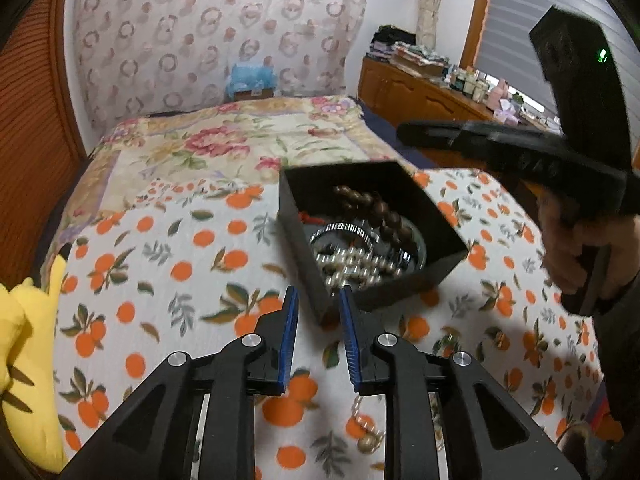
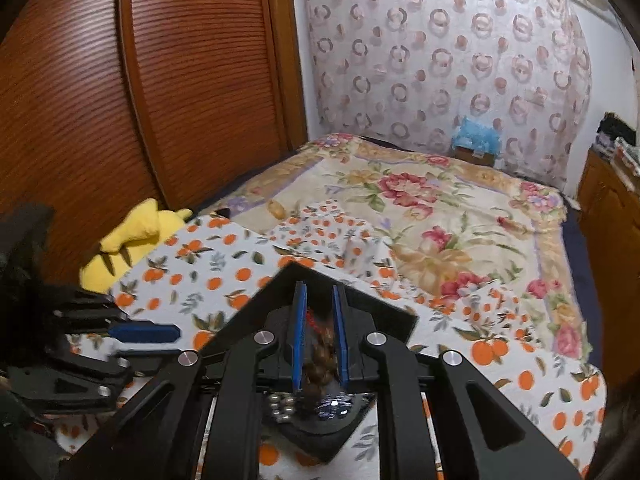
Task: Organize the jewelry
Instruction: 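Lower the pearls and wooden beads into the black box and open both tools, then move both open tools back to the remaining pearls and green pendant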
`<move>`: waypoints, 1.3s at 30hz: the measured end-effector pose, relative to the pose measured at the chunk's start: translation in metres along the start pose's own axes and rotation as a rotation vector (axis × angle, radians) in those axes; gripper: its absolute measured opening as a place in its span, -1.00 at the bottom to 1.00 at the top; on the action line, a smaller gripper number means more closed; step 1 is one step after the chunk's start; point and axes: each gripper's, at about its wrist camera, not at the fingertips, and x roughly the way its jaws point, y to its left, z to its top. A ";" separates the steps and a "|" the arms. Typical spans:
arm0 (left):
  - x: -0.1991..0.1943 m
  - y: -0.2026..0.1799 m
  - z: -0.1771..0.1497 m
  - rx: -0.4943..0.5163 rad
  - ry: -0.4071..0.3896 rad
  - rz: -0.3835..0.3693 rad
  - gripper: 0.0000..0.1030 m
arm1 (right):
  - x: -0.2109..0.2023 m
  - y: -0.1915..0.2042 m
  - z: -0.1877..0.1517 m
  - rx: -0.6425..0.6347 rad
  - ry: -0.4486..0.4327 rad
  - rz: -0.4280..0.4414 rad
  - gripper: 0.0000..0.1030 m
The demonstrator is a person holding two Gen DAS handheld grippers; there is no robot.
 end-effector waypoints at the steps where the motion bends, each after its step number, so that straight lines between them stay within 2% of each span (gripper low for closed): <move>1: 0.001 0.001 -0.004 0.001 0.009 0.001 -0.58 | -0.003 0.001 -0.001 0.001 -0.004 0.002 -0.49; 9: 0.010 -0.002 -0.039 0.024 0.090 -0.008 -0.54 | -0.034 0.018 -0.034 -0.016 0.013 -0.003 -0.49; 14: 0.019 -0.008 -0.054 0.032 0.132 -0.030 -0.54 | -0.036 0.033 -0.072 -0.041 0.095 -0.011 -0.49; 20: 0.020 -0.014 -0.053 0.053 0.132 -0.034 -0.54 | -0.022 0.045 -0.115 -0.070 0.212 -0.014 -0.49; 23: 0.019 -0.019 -0.053 0.075 0.132 -0.033 -0.54 | -0.016 0.044 -0.126 -0.053 0.245 -0.001 -0.50; 29: 0.022 -0.026 -0.055 0.094 0.146 -0.038 -0.54 | -0.008 0.048 -0.133 -0.058 0.263 -0.008 -0.50; 31: 0.022 -0.028 -0.056 0.102 0.149 -0.037 -0.54 | -0.004 0.048 -0.133 -0.066 0.272 -0.025 -0.60; 35: 0.022 -0.031 -0.057 0.118 0.146 -0.026 -0.54 | 0.000 0.045 -0.134 -0.070 0.281 -0.037 -0.65; 39: 0.023 -0.033 -0.058 0.129 0.136 -0.022 -0.54 | 0.001 0.046 -0.134 -0.085 0.277 -0.064 -0.82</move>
